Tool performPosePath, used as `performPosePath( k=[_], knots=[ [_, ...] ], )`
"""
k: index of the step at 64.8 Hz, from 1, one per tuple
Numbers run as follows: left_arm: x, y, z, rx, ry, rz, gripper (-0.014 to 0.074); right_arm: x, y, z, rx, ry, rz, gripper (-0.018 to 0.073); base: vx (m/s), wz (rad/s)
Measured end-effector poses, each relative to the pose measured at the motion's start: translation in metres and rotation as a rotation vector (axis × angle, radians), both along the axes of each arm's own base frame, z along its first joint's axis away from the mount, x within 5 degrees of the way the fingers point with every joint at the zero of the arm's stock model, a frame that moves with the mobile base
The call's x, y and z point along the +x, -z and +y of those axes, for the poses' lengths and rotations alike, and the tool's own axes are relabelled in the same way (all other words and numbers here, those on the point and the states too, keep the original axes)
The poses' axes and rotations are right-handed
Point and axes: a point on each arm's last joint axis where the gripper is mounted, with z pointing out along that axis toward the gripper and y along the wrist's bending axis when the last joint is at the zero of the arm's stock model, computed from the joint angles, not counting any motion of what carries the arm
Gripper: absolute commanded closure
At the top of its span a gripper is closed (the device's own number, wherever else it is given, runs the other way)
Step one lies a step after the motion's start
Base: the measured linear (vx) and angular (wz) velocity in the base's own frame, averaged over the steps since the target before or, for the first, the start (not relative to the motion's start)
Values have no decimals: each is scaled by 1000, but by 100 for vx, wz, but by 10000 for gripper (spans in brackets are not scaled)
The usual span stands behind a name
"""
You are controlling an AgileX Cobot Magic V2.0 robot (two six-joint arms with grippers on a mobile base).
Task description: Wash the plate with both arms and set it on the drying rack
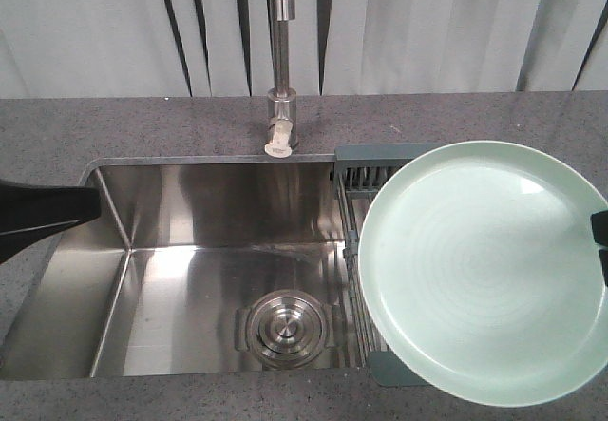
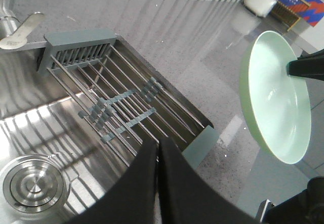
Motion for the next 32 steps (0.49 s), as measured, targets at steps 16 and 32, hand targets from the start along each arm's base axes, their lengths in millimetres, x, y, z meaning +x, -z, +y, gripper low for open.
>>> performPosePath(
  k=[16, 32],
  knots=[
    [-38, 19, 0, -8, -81, 8, 604, -1, 1, -1, -17, 0, 16, 566, 0, 0],
    [-43, 28, 3, 15, -220, 1, 604, -1, 1, -2, -31, 5, 12, 566, 0, 0]
  ],
)
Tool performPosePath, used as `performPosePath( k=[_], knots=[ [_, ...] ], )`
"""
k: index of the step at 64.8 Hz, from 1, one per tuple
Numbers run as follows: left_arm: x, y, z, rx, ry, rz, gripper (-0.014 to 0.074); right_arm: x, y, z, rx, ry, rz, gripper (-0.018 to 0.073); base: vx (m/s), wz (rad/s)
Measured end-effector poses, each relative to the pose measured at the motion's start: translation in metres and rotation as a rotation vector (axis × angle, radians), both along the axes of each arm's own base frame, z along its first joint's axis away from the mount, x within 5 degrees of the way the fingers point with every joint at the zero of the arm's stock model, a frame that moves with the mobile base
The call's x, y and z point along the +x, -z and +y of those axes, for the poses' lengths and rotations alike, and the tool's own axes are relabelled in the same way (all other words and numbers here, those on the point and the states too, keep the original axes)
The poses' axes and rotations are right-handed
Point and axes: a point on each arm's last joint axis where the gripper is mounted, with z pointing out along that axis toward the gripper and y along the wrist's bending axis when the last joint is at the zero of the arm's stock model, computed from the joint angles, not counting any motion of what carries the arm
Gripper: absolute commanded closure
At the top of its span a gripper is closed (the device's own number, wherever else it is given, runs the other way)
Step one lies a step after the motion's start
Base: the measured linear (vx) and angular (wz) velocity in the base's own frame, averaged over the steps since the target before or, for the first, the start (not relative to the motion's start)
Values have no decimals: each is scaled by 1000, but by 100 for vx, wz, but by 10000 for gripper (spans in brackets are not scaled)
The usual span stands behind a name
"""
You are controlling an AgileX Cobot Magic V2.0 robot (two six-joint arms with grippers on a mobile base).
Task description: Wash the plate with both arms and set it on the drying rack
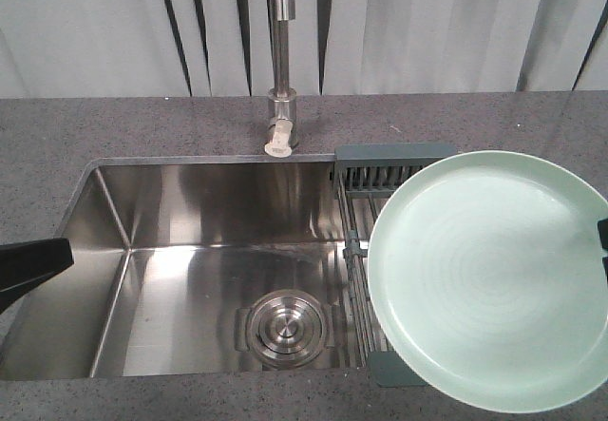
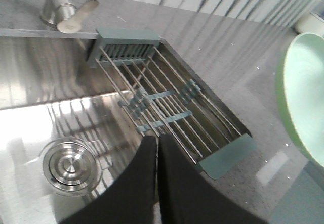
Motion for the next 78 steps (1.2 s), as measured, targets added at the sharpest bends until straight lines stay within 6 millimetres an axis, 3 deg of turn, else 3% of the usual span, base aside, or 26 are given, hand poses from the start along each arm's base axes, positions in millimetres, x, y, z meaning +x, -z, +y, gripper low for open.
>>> performPosePath(
  k=[21, 46, 62, 78],
  knots=[
    [0, -1, 1, 4, -23, -6, 604, 24, 7, 2, 6, 12, 6, 566, 0, 0],
    [0, -1, 1, 4, -23, -6, 604, 101, 22, 22, 73, -101, 41, 566, 0, 0],
    [0, -1, 1, 4, -23, -6, 603, 155, 52, 36, 109, -197, 91, 566, 0, 0],
    [0, -1, 1, 4, -23, -6, 603, 182, 61, 71, 172, -334, 79, 566, 0, 0]
  ],
)
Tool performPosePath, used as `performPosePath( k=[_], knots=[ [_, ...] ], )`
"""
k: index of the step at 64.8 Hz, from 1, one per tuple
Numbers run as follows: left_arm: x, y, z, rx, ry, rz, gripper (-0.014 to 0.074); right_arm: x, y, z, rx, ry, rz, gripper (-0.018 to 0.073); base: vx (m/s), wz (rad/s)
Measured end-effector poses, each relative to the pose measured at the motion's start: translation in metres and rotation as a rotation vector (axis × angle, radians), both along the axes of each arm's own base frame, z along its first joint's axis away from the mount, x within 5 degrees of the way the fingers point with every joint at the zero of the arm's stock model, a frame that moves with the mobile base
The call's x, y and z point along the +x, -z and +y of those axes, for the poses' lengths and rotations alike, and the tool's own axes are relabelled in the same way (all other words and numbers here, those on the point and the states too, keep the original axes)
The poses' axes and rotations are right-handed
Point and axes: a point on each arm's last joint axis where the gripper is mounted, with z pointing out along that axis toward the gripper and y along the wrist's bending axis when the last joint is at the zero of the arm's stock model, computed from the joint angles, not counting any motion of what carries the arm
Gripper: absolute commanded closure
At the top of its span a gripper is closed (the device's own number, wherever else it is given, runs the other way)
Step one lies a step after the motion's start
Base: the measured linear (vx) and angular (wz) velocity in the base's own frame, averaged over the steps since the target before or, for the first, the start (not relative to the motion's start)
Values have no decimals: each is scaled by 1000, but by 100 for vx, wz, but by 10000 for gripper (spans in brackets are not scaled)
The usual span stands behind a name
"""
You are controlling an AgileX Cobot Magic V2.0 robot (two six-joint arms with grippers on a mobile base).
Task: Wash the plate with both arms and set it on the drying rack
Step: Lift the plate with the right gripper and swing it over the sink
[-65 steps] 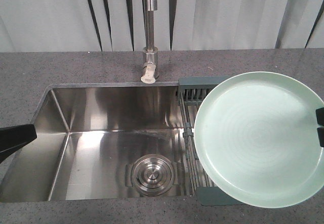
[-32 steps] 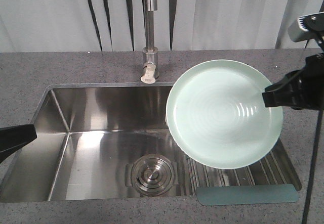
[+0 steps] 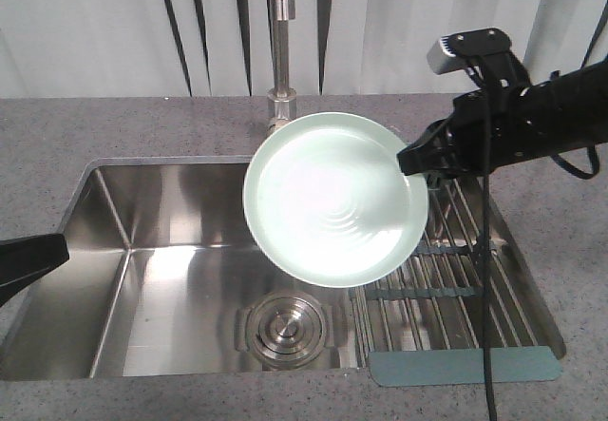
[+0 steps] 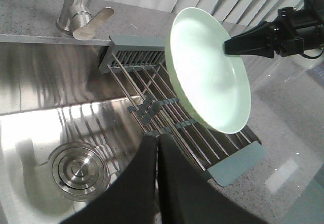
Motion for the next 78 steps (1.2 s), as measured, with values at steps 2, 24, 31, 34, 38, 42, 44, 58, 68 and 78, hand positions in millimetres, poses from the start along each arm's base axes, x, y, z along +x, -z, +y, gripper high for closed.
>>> performPosePath(
  k=[2, 24, 31, 34, 38, 42, 44, 58, 68, 78],
  knots=[
    [0, 0, 0, 0, 0, 0, 603, 1, 0, 6, 2, -16, 0, 566, 0, 0],
    [0, 0, 0, 0, 0, 0, 603, 7, -4, 63, 25, -132, -58, 566, 0, 0],
    [0, 0, 0, 0, 0, 0, 603, 13, -9, 77, 37, -134, -83, 564, 0, 0],
    [0, 0, 0, -1, 0, 1, 603, 18, -10, 79, 38, -121, -87, 564, 0, 0],
    [0, 0, 0, -1, 0, 1, 603, 23, -12, 79, 26, -102, -101, 564, 0, 0],
    [0, 0, 0, -1, 0, 1, 603, 29, -14, 78, 3, -82, -116, 564, 0, 0],
    [0, 0, 0, -1, 0, 1, 603, 30, -15, 76, -8, -71, -121, 564, 0, 0],
    [0, 0, 0, -1, 0, 1, 603, 37, -17, 60, -118, 14, -116, 564, 0, 0],
    [0, 0, 0, -1, 0, 1, 603, 38, -11, 44, -178, 55, -36, 564, 0, 0],
    [0, 0, 0, -1, 0, 1, 603, 34, -8, 36, -208, 51, 29, 564, 0, 0]
  ],
)
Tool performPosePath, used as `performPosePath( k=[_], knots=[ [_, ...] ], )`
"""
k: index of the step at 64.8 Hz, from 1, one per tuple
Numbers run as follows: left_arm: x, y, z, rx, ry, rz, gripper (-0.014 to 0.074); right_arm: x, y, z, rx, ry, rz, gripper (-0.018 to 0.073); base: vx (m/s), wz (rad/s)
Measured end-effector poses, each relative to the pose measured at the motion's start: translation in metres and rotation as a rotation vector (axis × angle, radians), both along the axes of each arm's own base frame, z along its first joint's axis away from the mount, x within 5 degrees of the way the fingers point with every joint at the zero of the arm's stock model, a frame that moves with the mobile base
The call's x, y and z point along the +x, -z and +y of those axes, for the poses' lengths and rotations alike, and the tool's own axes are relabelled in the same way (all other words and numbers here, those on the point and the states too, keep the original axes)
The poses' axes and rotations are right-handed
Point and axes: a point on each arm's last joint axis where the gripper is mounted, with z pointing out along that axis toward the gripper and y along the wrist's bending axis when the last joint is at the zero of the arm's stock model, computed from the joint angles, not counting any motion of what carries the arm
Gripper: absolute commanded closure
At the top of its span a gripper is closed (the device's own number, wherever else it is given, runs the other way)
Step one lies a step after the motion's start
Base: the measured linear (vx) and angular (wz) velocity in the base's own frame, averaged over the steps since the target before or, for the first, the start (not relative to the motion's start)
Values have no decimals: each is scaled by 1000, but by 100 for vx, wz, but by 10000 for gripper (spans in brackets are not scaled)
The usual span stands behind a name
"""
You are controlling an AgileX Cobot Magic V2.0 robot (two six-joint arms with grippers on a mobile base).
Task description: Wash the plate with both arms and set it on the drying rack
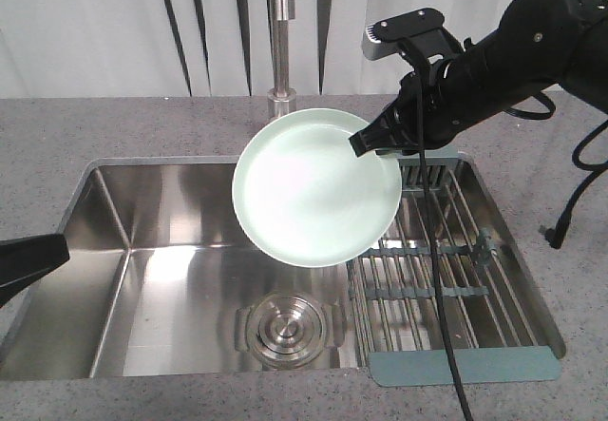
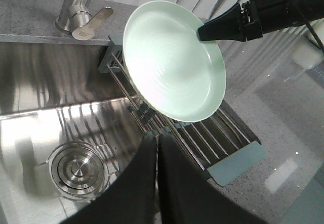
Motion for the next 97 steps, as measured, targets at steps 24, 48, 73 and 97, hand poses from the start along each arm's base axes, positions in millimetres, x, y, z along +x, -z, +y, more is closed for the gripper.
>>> performPosePath(
  k=[24, 48, 73, 97],
  knots=[
    [0, 0, 0, -1, 0, 1, 603, -31, -33, -3, 53, -33, 18, 564, 0, 0],
    [0, 0, 0, -1, 0, 1, 603, -39, -36, 37, 124, -110, -49, 564, 0, 0],
    [-1, 0, -1, -4, 12, 3, 603, -16, -26, 41, 122, -56, -159, 564, 0, 0],
    [-1, 0, -1, -5, 14, 3, 603, -21, -32, 21, -49, 28, -175, 564, 0, 0]
  ],
)
